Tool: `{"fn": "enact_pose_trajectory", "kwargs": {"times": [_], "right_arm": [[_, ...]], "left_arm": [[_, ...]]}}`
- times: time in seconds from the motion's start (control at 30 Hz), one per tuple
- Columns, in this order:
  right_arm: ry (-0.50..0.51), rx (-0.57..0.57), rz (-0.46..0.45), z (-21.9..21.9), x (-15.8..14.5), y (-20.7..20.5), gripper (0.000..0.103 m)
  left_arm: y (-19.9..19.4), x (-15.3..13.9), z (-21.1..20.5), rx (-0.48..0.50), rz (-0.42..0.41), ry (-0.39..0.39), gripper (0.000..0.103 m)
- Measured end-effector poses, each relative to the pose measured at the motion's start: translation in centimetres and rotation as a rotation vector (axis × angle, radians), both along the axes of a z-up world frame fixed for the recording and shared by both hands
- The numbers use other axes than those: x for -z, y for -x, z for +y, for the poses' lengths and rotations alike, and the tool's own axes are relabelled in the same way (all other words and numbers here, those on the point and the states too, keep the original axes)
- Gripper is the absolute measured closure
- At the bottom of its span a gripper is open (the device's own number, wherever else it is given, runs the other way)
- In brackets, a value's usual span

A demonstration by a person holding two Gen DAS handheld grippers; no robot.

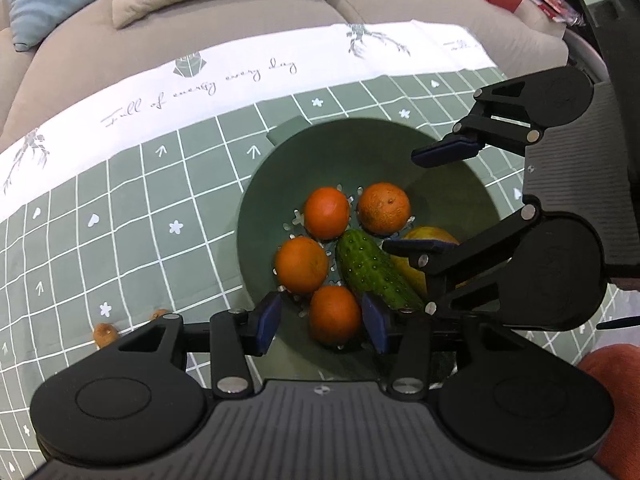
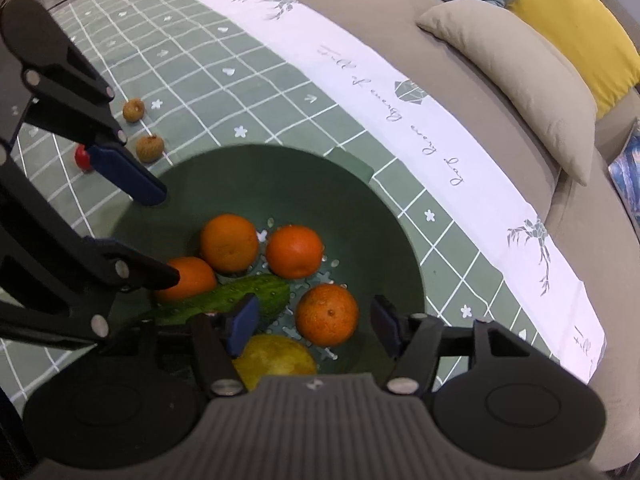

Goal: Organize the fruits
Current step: 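Open the left tool releasing its orange while the right tool releases its orange into the colander, then withdraw both tools from the colander toward the tomato and brown fruits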

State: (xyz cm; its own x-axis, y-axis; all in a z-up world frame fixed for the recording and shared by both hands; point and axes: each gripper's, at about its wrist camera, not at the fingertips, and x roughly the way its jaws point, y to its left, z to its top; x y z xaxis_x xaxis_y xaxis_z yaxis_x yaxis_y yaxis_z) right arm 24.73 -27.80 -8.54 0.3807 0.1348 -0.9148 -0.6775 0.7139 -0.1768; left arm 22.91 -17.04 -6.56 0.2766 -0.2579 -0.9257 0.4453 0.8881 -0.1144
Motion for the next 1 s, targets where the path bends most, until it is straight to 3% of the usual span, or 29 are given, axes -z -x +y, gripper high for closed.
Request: {"fn": "enact_pose_trajectory", "kwargs": {"times": [0.3, 0.53, 1.0], "right_arm": [[-0.104, 0.195, -0.006, 0.8, -2.6, 2.2, 0.035], [-0.247, 0.329, -0.024, 3.1, -4.3, 5.6, 0.031], [-0.372, 0.495, -0.152, 9.5, -4.6, 11.2, 0.030]], "left_arm": [[2.9, -2.8, 3.4, -0.007, -0.106, 0.010, 0.046], [5.6, -4.1, 6.9, -0.035, -0.210, -0.007, 0.046], [9.1, -4.0, 15.1, -0.237, -0.293, 0.004, 0.046]]}}
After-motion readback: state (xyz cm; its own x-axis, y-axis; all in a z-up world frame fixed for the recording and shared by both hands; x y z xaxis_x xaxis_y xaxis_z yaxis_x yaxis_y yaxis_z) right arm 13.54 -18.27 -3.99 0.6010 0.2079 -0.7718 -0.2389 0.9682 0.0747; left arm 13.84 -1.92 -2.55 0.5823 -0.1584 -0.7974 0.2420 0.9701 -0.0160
